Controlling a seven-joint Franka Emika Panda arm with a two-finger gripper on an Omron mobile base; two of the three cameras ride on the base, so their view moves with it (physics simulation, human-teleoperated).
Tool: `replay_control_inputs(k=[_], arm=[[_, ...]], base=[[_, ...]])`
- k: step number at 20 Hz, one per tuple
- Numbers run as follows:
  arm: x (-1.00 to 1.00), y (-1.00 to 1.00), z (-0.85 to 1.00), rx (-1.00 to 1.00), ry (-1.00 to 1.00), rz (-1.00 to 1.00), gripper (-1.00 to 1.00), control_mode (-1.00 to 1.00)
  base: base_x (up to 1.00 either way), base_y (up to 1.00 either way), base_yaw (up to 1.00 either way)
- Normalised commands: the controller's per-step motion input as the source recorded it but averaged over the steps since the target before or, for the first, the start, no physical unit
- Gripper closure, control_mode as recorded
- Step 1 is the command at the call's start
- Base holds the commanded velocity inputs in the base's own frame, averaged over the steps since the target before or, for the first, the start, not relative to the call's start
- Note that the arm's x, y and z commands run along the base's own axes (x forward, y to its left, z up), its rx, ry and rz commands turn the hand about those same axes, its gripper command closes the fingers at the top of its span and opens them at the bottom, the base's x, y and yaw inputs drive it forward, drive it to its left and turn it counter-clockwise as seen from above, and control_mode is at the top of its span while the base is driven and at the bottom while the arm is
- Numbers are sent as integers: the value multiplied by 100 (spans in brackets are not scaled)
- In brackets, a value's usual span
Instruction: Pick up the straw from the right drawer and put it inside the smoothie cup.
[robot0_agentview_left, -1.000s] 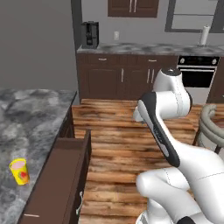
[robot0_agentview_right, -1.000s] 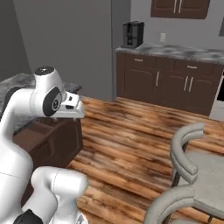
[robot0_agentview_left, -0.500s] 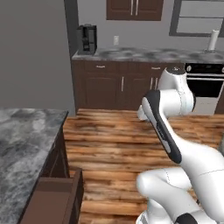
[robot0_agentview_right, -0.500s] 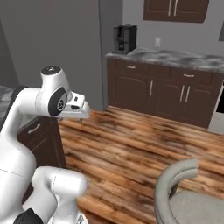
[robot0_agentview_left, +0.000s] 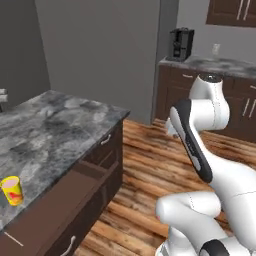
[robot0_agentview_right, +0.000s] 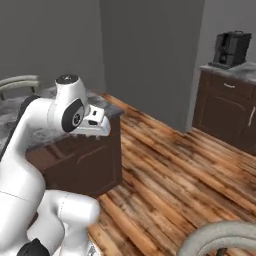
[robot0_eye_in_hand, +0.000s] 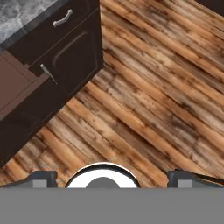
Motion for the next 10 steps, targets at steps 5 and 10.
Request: replay_control_inputs(k=[5, 10], arm=[[0, 0, 0, 0, 0, 0, -100, 100], [0, 0, 0, 0, 0, 0, -100, 100]], base=[[-74, -20, 80], [-12, 6, 80]])
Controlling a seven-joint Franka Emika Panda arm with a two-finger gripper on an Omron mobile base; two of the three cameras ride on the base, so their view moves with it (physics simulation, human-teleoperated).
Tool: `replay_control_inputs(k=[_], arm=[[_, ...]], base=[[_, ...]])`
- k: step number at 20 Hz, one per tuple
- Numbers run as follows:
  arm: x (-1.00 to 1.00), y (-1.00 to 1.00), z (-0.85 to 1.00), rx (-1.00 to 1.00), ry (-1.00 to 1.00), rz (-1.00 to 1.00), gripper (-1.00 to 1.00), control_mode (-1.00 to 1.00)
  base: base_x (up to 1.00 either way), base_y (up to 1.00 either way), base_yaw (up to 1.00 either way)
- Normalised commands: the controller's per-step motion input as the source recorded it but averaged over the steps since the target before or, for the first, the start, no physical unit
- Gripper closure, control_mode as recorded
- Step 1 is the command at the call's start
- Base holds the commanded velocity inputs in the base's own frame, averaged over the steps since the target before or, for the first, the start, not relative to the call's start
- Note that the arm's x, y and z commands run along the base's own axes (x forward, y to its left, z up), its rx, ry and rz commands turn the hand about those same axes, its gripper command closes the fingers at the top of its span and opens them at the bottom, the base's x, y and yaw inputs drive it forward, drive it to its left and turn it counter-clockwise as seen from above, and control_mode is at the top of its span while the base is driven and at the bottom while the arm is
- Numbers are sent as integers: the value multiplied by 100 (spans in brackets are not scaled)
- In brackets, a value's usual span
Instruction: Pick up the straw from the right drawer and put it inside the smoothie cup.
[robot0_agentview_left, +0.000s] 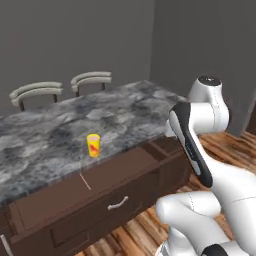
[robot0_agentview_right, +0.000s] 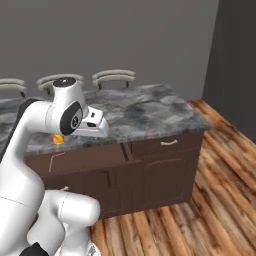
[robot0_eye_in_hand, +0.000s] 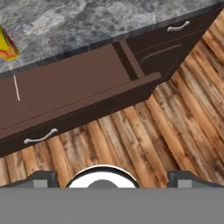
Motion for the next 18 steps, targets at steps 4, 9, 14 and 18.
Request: replay_control_inputs(k=[4, 9, 14, 18], arm=[[0, 0, 0, 0, 0, 0, -100, 100], [0, 0, 0, 0, 0, 0, -100, 100], [0, 0, 0, 0, 0, 0, -100, 100], [0, 0, 0, 0, 0, 0, -100, 100]], base=[[-1, 20, 75], [6, 30, 61], [3, 8, 35], [0, 0, 2]])
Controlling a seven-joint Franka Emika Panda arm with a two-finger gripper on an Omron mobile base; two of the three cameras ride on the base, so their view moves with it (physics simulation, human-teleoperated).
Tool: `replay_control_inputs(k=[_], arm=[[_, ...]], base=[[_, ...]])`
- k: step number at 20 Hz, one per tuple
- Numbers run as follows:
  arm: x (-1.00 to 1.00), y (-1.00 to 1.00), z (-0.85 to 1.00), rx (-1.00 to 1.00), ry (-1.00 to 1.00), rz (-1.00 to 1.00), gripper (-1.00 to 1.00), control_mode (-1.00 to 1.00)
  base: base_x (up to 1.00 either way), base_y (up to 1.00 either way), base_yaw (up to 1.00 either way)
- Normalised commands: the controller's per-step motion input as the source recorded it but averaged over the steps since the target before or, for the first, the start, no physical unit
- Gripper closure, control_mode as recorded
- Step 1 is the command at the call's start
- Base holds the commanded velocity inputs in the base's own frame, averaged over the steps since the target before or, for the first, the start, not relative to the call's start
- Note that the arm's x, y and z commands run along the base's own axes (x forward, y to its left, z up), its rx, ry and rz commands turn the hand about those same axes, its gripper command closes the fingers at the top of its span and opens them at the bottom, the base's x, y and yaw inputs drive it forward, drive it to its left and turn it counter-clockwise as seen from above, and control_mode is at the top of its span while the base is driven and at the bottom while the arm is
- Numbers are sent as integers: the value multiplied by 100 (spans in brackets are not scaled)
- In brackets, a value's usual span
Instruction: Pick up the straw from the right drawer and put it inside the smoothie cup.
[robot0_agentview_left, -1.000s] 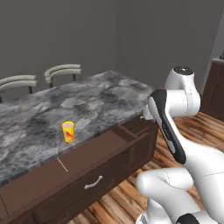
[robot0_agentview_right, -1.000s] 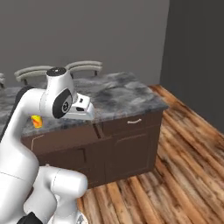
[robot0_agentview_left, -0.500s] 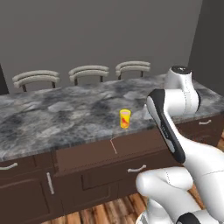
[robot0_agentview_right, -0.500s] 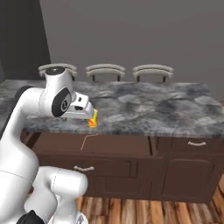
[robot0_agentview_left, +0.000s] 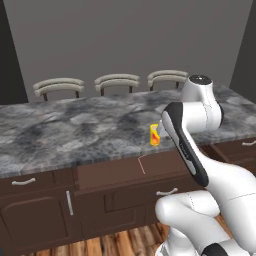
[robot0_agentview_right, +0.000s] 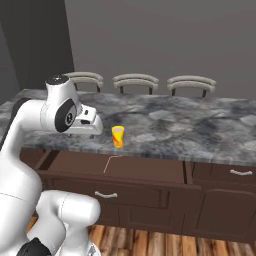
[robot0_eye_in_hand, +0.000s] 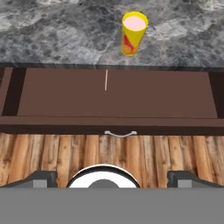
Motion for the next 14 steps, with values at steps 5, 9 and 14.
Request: replay_control_inputs(k=[5, 9, 14], arm=[[0, 0, 0, 0, 0, 0, -100, 100], [14, 0, -4, 0, 10, 0, -100, -100], [42, -2, -29, 0, 15, 0, -100, -100]], base=[[0, 0, 0], [0, 0, 0], [0, 0, 0]])
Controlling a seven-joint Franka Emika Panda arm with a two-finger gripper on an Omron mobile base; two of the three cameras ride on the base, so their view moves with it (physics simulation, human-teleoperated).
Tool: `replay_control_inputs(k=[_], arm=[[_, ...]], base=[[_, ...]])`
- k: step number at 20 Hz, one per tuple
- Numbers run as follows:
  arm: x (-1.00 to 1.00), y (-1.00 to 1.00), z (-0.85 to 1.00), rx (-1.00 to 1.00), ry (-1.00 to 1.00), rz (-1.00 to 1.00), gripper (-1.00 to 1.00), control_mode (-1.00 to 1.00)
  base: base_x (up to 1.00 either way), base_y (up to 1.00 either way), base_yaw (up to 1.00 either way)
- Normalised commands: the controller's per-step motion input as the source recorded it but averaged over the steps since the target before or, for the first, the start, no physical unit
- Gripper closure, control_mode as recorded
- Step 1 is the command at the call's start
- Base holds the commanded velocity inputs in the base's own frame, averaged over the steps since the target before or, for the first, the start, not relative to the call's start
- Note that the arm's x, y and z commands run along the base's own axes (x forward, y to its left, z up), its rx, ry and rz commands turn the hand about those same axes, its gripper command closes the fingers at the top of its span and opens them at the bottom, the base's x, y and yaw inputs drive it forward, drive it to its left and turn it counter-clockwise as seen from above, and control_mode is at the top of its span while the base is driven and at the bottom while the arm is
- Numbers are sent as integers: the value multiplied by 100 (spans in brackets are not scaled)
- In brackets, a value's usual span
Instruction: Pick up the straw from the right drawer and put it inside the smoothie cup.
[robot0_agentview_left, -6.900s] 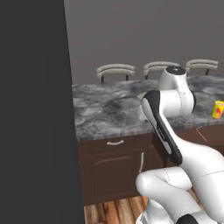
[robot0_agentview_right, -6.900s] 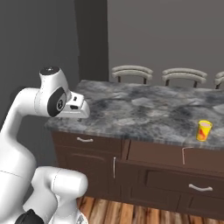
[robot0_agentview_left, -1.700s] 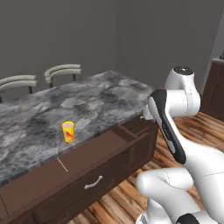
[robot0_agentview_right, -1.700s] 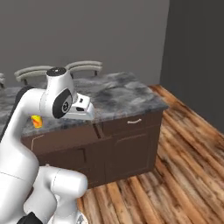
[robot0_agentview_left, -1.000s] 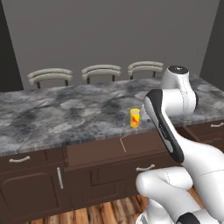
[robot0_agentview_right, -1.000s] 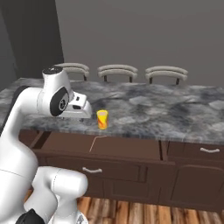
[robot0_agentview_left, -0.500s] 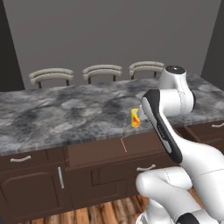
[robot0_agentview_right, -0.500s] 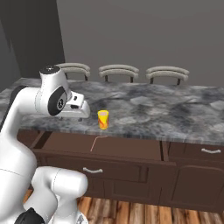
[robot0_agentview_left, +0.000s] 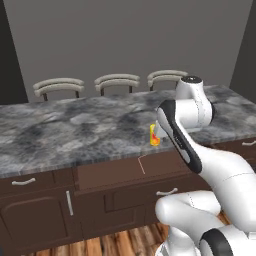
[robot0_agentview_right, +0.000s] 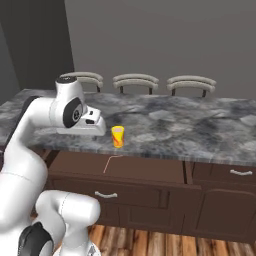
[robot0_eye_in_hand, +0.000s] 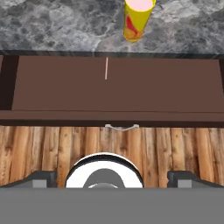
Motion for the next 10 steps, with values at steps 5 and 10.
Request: replay_control_inputs(k=[5, 10], arm=[[40, -5, -40, 0, 14, 0, -100, -100], [32, -5, -62, 0, 17, 0, -100, -100]], base=[[0, 0, 0], [0, 0, 0]])
